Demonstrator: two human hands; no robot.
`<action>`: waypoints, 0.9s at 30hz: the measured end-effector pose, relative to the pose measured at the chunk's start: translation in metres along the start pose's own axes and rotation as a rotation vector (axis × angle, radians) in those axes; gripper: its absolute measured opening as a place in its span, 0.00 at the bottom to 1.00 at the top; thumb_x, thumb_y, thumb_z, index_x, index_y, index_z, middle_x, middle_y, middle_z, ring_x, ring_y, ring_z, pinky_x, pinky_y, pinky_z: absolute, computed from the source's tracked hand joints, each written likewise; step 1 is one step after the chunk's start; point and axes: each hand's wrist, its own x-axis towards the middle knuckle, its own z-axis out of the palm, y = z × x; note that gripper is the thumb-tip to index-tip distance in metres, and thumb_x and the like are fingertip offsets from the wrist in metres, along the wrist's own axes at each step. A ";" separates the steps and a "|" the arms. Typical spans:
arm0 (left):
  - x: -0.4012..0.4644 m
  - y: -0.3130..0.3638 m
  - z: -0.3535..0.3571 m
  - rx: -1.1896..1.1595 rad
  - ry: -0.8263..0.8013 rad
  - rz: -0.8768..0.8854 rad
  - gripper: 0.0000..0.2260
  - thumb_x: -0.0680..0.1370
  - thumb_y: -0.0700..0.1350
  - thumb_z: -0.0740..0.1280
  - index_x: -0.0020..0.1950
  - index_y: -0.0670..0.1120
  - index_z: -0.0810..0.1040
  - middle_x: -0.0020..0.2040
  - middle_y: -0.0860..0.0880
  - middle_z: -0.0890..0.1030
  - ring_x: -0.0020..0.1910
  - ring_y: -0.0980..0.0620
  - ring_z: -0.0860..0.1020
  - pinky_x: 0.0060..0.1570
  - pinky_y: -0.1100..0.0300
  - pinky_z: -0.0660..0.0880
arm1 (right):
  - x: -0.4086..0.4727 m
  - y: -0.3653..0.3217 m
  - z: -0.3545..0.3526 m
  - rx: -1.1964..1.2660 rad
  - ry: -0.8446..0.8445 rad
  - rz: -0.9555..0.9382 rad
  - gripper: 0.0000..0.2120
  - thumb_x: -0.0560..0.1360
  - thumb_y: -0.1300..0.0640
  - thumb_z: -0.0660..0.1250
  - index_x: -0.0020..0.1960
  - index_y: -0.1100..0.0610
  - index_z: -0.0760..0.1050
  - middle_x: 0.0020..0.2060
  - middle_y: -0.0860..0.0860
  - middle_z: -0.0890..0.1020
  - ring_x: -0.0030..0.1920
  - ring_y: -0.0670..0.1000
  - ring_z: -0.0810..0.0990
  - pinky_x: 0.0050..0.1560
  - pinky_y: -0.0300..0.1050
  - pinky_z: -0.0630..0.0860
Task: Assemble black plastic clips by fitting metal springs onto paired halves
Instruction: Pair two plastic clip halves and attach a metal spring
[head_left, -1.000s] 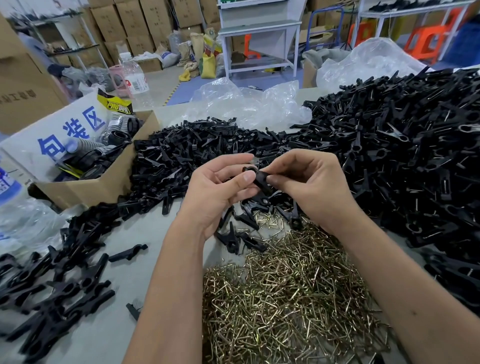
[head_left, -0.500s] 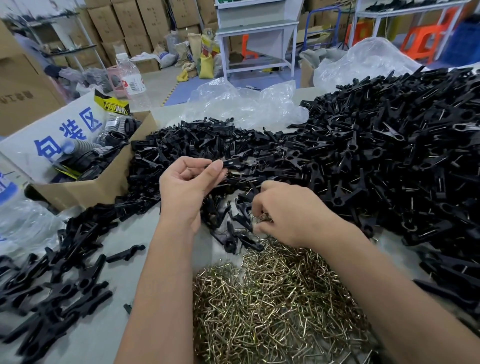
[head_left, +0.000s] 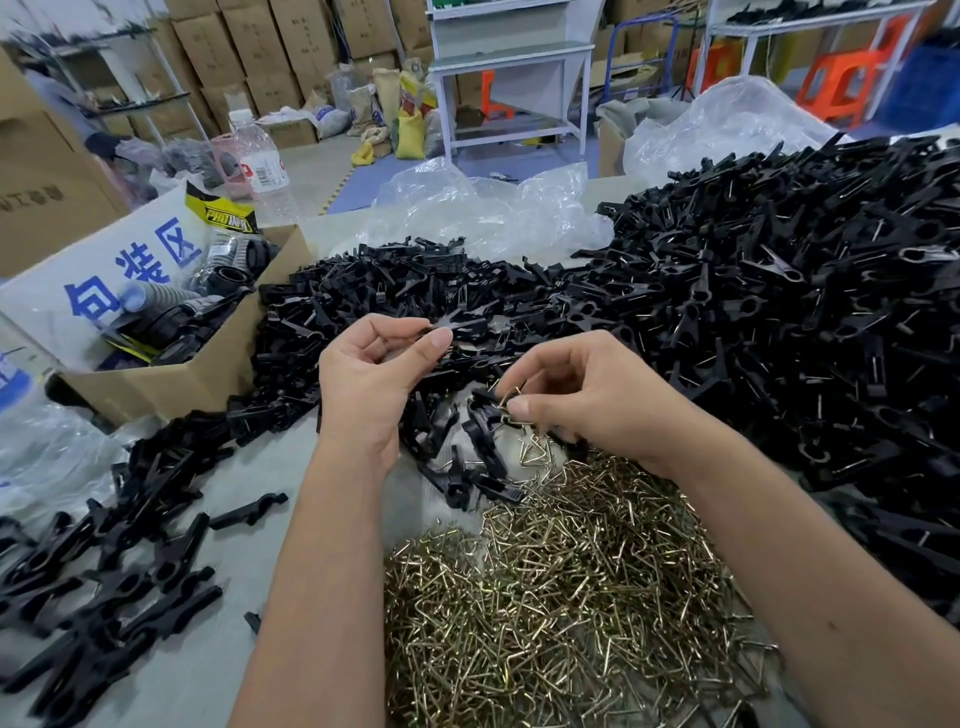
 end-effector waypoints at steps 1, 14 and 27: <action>0.000 0.000 0.000 -0.001 0.001 -0.002 0.12 0.64 0.41 0.79 0.45 0.43 0.83 0.39 0.47 0.85 0.42 0.51 0.84 0.47 0.61 0.81 | 0.000 0.001 0.001 0.008 -0.014 0.024 0.04 0.77 0.61 0.75 0.46 0.53 0.86 0.33 0.49 0.84 0.31 0.43 0.78 0.35 0.39 0.77; -0.001 0.001 0.000 -0.003 0.008 -0.028 0.11 0.65 0.39 0.80 0.44 0.43 0.83 0.39 0.48 0.85 0.43 0.51 0.83 0.52 0.59 0.82 | 0.001 0.004 0.000 0.016 0.154 0.009 0.11 0.70 0.72 0.77 0.44 0.57 0.85 0.38 0.51 0.88 0.40 0.50 0.88 0.46 0.39 0.83; -0.001 0.002 -0.001 -0.004 -0.031 -0.027 0.13 0.63 0.41 0.81 0.44 0.44 0.84 0.40 0.47 0.85 0.46 0.48 0.82 0.56 0.55 0.82 | 0.000 0.001 0.001 -0.308 0.107 -0.050 0.15 0.70 0.73 0.76 0.48 0.54 0.86 0.39 0.48 0.86 0.40 0.45 0.86 0.47 0.40 0.84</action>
